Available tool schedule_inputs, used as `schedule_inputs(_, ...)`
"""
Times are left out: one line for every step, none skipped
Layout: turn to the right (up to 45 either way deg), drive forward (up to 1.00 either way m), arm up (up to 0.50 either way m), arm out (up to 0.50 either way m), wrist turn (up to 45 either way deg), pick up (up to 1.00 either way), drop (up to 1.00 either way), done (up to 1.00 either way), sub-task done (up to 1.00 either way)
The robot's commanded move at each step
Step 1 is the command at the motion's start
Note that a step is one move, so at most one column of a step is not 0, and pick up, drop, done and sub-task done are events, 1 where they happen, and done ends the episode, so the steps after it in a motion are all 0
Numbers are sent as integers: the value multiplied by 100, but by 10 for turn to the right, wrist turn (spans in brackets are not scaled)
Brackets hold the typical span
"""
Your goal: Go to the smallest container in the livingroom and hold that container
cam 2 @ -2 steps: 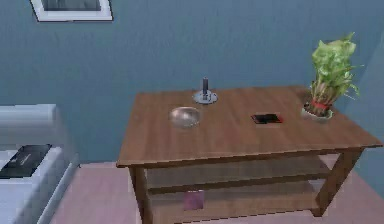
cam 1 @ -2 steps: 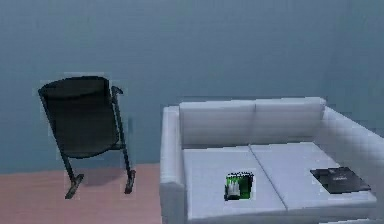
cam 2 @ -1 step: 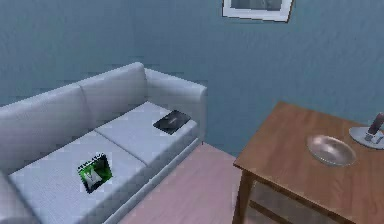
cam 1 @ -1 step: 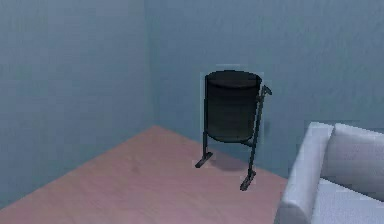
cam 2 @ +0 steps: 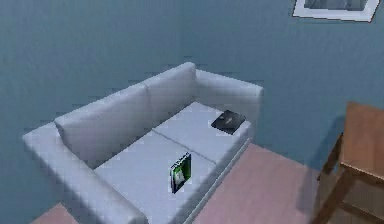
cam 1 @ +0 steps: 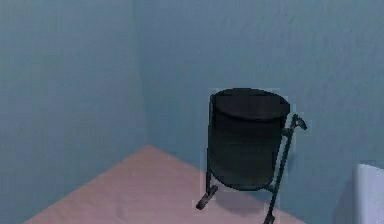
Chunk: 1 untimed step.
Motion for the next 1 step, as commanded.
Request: schedule_inputs(-60,0,0,0,0,0,0,0,0)
